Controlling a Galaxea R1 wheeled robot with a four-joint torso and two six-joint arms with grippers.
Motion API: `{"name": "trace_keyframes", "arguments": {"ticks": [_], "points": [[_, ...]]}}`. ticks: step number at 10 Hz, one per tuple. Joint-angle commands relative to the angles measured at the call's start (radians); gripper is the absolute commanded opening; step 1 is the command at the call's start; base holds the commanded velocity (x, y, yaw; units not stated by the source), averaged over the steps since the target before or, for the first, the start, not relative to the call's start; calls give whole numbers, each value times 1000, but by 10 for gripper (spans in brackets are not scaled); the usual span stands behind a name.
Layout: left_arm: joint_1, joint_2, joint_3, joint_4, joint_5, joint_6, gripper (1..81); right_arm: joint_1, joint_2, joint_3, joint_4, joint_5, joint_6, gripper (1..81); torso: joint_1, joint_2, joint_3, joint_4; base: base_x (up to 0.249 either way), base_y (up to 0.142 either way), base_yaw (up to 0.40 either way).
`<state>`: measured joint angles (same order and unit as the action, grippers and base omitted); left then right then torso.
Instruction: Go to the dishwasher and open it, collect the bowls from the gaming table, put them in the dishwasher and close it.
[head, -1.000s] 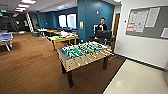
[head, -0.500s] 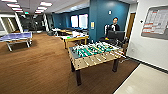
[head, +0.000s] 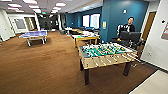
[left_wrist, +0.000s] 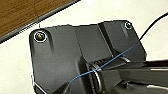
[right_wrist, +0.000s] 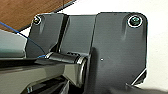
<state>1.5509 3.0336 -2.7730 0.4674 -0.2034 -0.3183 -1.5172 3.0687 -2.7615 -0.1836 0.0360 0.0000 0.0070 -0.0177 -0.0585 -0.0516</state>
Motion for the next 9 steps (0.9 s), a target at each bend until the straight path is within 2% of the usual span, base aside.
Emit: {"name": "trace_keyframes", "arguments": {"ticks": [1,9], "points": [[-39,7,-27,8,45,2,811,47,3,4,4,-48,-3,811,0,0,0,0,0,0,309],[-41,8,-28,8,45,8,811,44,3,8,3,-48,-3,811,0,0,0,0,0,0,297]]}}
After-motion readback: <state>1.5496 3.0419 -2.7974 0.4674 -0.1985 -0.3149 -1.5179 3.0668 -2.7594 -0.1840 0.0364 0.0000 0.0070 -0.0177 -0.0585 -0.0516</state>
